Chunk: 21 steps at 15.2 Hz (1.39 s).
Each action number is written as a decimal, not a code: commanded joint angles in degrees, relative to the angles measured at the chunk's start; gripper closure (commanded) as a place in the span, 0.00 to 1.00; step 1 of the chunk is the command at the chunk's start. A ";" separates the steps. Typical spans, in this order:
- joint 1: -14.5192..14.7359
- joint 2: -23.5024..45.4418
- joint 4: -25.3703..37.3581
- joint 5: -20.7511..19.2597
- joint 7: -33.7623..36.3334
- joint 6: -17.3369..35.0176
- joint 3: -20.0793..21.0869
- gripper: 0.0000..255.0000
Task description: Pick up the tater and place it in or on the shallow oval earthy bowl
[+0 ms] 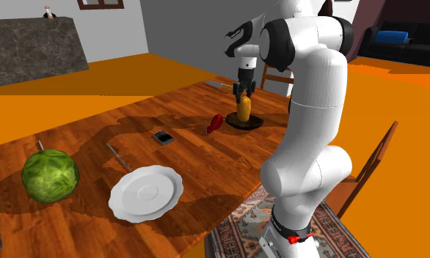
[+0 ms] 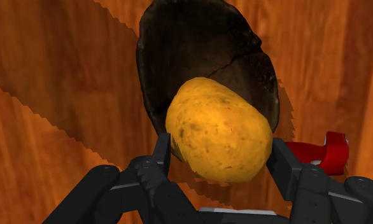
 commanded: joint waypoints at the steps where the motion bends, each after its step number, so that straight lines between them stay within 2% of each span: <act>1: 0.00 0.00 -0.04 0.00 -0.01 0.05 0.00 1.00; 3: 0.00 0.00 -0.04 0.00 -0.01 0.05 0.00 1.00; 4: 0.00 0.00 -0.04 0.00 -0.01 0.05 0.00 0.00; 9: 0.00 0.00 -0.04 0.00 -0.01 0.05 0.00 0.00; 13: -0.33 0.23 7.53 -0.13 0.11 -7.30 -0.22 0.00; 21: -0.33 0.23 7.53 -0.13 0.11 -7.30 -0.22 0.00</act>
